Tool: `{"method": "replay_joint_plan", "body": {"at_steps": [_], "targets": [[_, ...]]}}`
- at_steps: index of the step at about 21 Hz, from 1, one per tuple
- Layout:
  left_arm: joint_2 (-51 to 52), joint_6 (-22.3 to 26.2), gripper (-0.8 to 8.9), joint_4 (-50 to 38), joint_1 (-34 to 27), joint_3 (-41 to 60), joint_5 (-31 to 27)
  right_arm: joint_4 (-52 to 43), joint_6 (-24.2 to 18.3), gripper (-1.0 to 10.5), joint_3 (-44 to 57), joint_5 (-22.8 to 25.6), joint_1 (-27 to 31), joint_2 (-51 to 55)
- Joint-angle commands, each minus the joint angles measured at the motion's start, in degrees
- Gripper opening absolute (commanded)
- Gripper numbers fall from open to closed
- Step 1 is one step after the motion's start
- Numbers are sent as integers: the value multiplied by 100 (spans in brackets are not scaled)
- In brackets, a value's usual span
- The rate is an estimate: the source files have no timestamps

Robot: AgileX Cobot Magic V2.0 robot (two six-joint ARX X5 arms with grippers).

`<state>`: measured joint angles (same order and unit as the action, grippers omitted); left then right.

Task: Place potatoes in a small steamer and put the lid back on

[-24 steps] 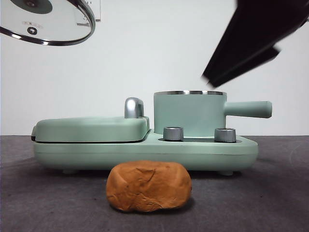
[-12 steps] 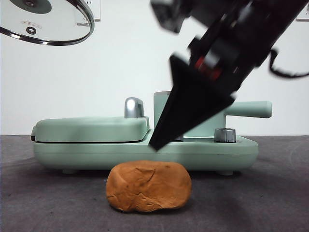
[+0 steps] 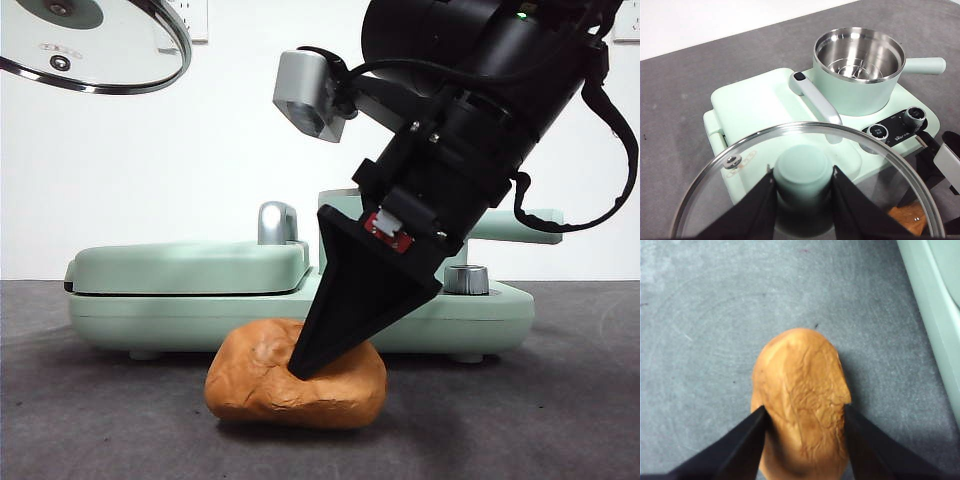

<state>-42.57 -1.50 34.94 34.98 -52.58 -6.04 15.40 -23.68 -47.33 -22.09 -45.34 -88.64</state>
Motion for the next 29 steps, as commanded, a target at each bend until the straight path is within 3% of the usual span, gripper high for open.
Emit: {"method": "replay_joint_plan", "body": {"at_steps": [1,6,11,14,17,21,29], "targets": [[-7,42,10,-170,22,-96,-22,59,116,163,-33,7,-66,-114],[-7,44,10,-173,22,-96,-22,63,120,158,-33,2,-105,-116],[-7,46,10,-173,22,-96,-22,7,522,154,-37,11,-103,208],[-7,61,10,-190,22,-96,-22,28,1082,154,-37,264,-85,822],[-7,63,10,-195,22,-96,-22,90,1882,154,-85,933,-70,1550],[-7,61,10,-195,22,-96,-22,1075,2636,150,-850,1519,144,1987],[-11,59,10,-195,22,-96,-22,2024,2669,150,-2341,1915,741,1659]]}}
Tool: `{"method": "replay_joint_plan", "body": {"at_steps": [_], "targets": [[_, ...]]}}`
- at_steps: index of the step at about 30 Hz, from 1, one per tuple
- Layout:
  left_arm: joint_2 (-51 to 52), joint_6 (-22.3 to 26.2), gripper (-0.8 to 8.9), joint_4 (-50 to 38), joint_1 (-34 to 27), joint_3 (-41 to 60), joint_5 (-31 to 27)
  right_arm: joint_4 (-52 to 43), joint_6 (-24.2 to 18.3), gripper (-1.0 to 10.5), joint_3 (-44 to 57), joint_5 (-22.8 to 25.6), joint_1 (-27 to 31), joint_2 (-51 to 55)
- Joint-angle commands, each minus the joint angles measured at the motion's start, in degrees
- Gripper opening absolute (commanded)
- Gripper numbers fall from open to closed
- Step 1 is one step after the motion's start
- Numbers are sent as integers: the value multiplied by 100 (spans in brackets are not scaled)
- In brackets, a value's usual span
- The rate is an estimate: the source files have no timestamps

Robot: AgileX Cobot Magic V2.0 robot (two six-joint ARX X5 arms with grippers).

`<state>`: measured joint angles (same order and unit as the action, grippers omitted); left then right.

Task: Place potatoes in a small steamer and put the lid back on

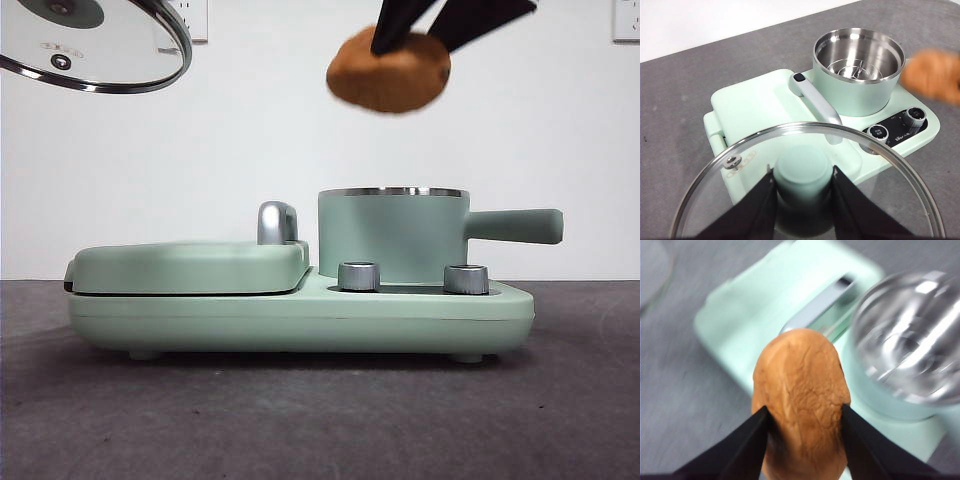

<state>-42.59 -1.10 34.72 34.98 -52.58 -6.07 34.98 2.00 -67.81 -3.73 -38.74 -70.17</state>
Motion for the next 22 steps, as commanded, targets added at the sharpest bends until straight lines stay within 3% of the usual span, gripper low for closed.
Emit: {"method": "replay_joint_plan", "body": {"at_steps": [1,14,22], "targets": [[-9,20,10,-170,22,-96,-20,114,101,150,-426,83,162,-271],[-9,-2,10,-168,22,-96,-20,105,-223,150,-1725,81,966,-2004],[-9,0,10,-168,22,-96,-20,-251,-461,150,-2006,79,1244,-2889]]}}
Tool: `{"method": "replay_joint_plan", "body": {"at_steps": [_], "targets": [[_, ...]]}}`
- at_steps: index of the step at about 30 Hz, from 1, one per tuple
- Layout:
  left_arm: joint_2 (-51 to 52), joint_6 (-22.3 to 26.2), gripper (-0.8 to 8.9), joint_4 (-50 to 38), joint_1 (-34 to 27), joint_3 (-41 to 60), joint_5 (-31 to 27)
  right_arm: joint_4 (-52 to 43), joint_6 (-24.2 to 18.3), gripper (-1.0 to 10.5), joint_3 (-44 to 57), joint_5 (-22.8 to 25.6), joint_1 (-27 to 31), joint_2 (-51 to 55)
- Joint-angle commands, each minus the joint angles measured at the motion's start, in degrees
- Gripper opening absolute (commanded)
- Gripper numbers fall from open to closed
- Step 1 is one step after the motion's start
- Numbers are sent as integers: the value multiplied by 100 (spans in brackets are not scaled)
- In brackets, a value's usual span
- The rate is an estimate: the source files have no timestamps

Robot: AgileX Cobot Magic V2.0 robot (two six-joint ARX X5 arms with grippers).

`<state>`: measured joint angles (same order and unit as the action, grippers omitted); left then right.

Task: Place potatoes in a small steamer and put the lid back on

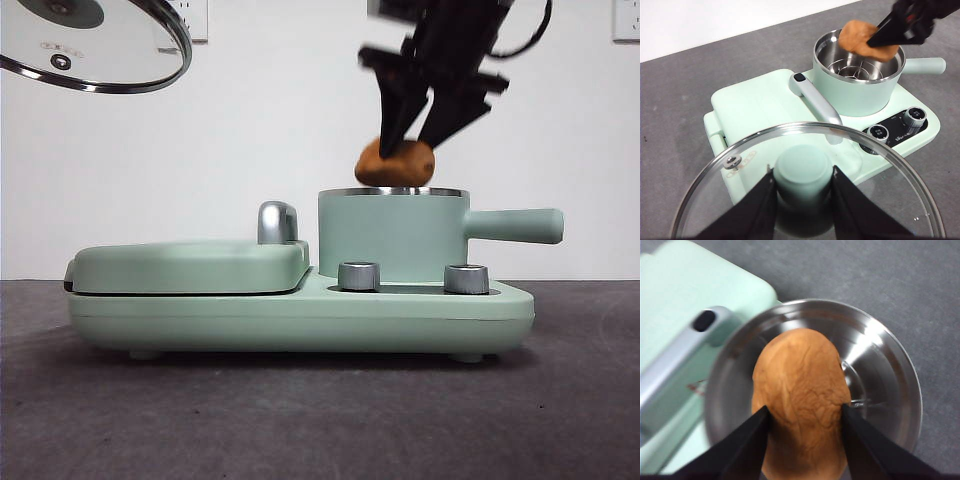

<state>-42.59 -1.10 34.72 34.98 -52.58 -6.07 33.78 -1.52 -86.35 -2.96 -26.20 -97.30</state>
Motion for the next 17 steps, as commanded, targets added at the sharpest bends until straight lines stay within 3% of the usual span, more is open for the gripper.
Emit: {"method": "replay_joint_plan", "body": {"at_steps": [1,15,17], "targets": [[-9,0,10,-168,22,-96,-20,-166,-109,150,-153,2,7,-234],[-85,20,10,-168,22,-96,-170,-339,-409,153,-153,50,11,-837],[-85,20,10,-168,22,-96,-168,-380,-411,233,-153,46,9,-833]]}}
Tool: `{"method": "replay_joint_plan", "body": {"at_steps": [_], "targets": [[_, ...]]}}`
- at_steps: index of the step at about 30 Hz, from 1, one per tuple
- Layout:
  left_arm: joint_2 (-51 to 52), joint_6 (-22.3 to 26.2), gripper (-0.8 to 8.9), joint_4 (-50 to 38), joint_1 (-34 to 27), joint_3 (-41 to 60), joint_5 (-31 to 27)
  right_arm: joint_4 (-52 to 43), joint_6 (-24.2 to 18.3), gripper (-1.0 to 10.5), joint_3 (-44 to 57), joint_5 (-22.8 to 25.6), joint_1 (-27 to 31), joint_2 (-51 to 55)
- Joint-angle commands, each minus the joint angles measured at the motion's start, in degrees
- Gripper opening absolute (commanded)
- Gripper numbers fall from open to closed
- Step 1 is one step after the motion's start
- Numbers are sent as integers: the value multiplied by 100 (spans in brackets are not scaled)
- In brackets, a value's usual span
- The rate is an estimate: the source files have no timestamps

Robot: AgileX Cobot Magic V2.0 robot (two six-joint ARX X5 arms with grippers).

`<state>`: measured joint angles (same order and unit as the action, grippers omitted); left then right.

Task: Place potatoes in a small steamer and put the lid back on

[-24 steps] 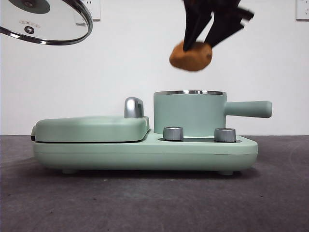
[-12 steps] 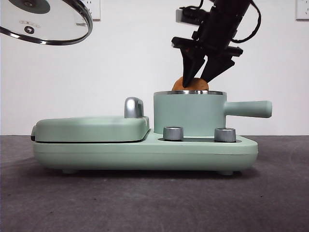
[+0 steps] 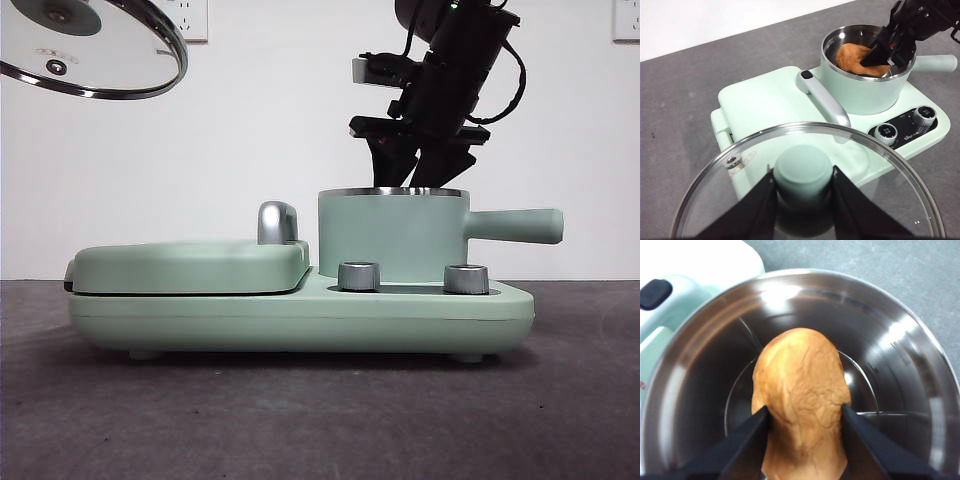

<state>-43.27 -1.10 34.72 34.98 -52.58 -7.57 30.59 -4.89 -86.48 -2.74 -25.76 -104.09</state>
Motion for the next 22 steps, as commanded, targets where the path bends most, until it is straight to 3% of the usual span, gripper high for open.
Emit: {"method": "replay_joint_plan", "body": {"at_steps": [1,9,12,14,18,22], "targets": [[-17,20,10,-168,22,-96,-20,-57,-74,274,-140,22,-35,-153],[-17,20,10,-168,22,-96,-17,-2,-44,287,-151,-52,-37,391],[-17,20,10,-168,22,-96,-17,457,310,286,-146,-332,-35,918],[-17,20,10,-168,22,-96,-17,601,315,286,-9,-321,-52,1285],[-17,20,10,-155,22,-96,-15,254,334,286,968,-310,-210,2260],[-17,17,10,-144,22,-96,-15,-599,721,286,2400,-149,-382,3432]]}}
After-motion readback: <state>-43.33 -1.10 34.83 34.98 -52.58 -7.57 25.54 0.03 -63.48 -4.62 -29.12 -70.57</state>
